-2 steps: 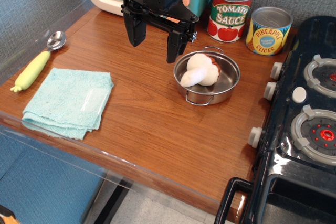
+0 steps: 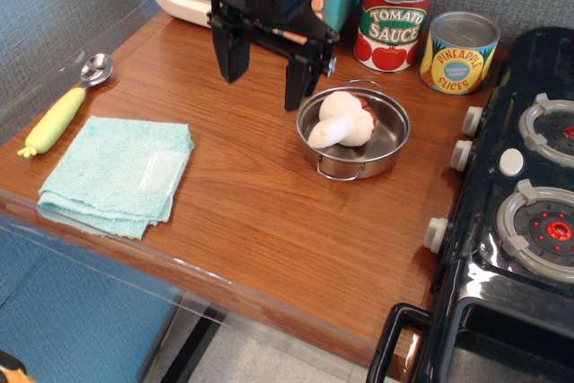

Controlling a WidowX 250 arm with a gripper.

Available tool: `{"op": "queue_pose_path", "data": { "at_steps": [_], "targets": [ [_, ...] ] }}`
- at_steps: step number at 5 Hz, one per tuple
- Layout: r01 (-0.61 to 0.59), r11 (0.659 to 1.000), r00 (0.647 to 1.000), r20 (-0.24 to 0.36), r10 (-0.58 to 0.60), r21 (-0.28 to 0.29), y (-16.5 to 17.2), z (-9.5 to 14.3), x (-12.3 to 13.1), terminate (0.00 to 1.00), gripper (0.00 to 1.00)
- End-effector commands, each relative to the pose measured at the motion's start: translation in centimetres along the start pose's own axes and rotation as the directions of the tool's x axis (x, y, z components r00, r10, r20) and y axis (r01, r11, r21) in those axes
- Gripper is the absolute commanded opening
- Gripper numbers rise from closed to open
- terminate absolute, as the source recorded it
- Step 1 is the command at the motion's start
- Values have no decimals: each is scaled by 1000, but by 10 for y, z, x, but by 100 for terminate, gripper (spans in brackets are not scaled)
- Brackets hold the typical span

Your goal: Slide the blue napkin to the left of the pot

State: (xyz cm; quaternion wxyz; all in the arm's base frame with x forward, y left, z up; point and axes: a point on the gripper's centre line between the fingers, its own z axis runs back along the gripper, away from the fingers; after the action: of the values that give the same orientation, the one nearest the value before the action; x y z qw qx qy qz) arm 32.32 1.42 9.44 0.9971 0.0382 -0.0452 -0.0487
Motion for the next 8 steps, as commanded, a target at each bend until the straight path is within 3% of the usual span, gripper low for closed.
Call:
{"op": "queue_pose_path", "data": {
  "at_steps": [1,2,3,5,7,8],
  "targets": [
    [-34,999,999,6,34,-4,44,-4,-43,0,100],
    [4,999,1000,29,-5,45,62,-5,-61,0,100],
    [23,999,998,65,-25,35,75,-15,-69,0,100],
    [-73,997,996,51,72,22,105,-46,-74,0,100],
    [-101,993,995,11,101,68,117,-77,-85,0,100],
    [-69,996,998,-5,70,56,116,-93,-75,0,100]
  ]
}}
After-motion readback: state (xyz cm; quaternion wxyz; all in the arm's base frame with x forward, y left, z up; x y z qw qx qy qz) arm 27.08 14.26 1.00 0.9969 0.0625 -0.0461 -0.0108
